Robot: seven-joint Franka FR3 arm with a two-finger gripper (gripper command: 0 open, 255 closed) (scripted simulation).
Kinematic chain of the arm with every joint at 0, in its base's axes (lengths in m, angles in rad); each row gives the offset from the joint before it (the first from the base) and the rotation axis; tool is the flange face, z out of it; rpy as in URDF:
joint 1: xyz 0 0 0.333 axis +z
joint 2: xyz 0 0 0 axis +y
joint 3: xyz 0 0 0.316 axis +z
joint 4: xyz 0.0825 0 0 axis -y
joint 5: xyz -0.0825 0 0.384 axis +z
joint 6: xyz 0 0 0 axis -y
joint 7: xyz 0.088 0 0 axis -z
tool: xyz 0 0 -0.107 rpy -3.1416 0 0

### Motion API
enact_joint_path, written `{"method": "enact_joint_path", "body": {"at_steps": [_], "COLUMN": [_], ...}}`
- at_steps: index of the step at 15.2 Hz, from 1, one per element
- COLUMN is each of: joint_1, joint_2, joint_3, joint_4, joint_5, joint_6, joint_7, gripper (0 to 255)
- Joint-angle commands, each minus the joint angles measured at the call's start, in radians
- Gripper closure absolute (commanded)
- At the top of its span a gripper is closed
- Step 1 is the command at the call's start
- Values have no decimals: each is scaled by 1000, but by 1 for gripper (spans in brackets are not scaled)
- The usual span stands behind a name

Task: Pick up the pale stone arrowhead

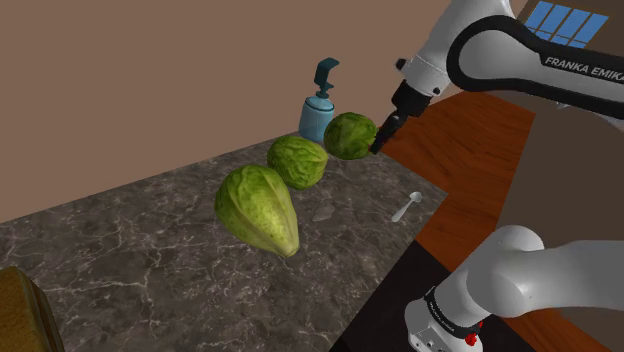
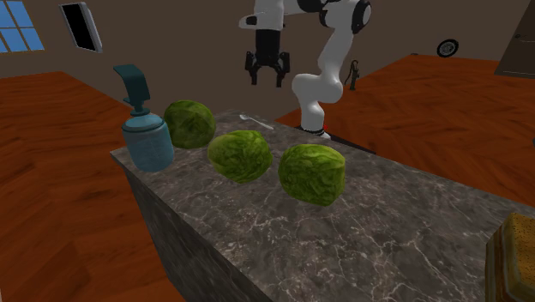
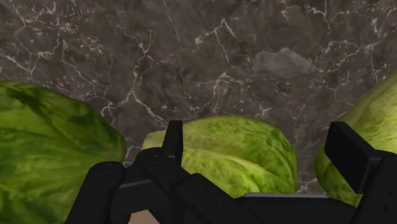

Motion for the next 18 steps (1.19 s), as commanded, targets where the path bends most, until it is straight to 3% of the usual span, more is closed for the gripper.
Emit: {"method": "enact_joint_path", "body": {"at_steps": [1, 14, 18], "joint_1": [28, 184, 193], "joint_2": [34, 291, 337], "joint_3": [16, 119, 130], "joint_4": [-33, -194, -225], "joint_5": [2, -14, -17], "joint_6": [61, 424, 496], "joint_7": [-41, -287, -300], "gripper": [0, 0, 0]}}
